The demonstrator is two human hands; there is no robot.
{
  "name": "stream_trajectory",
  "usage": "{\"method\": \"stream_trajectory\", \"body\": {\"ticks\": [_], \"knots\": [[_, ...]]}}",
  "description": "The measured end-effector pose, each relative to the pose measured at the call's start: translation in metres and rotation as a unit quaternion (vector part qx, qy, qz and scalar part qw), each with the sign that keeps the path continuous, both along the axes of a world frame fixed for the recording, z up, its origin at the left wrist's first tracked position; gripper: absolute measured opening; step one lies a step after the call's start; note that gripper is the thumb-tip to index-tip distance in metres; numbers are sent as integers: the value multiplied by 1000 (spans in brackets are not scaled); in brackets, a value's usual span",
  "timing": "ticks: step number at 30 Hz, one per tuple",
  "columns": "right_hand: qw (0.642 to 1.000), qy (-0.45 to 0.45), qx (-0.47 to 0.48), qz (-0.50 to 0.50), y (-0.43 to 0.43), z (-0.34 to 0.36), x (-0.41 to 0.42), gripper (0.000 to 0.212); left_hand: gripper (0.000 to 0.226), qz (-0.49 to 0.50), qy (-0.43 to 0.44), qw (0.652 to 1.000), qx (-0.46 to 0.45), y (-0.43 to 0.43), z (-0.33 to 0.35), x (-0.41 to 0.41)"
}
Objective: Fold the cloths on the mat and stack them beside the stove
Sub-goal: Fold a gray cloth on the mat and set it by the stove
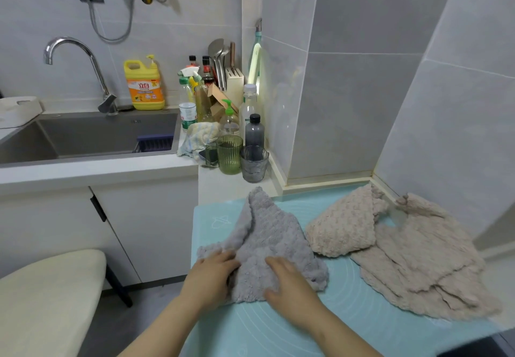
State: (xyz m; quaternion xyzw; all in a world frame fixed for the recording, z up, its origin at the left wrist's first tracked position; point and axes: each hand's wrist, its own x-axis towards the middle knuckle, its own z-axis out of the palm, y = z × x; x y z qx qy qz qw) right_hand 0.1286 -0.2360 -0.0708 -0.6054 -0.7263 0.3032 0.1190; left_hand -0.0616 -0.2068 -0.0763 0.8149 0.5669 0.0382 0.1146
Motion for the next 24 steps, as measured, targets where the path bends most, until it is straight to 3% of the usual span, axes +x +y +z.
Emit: {"method": "stream_trajectory", "body": {"ticks": [4,9,16,22,24], "knots": [[997,-75,0,25,-2,-13,3,65,59,-7,0,998,-56,2,-2,-4],[994,-112,4,5,12,-7,-4,70,53,7,6,997,-82,5,-6,-5],[990,-138,5,13,11,-6,-3,39,38,30,27,997,-60,2,-10,1],[994,-104,27,19,1,-1,9,28,10,119,-80,987,-67,-2,0,6],[990,-127,19,55,-2,5,16,30,22,168,-135,973,-82,-2,1,6]]}}
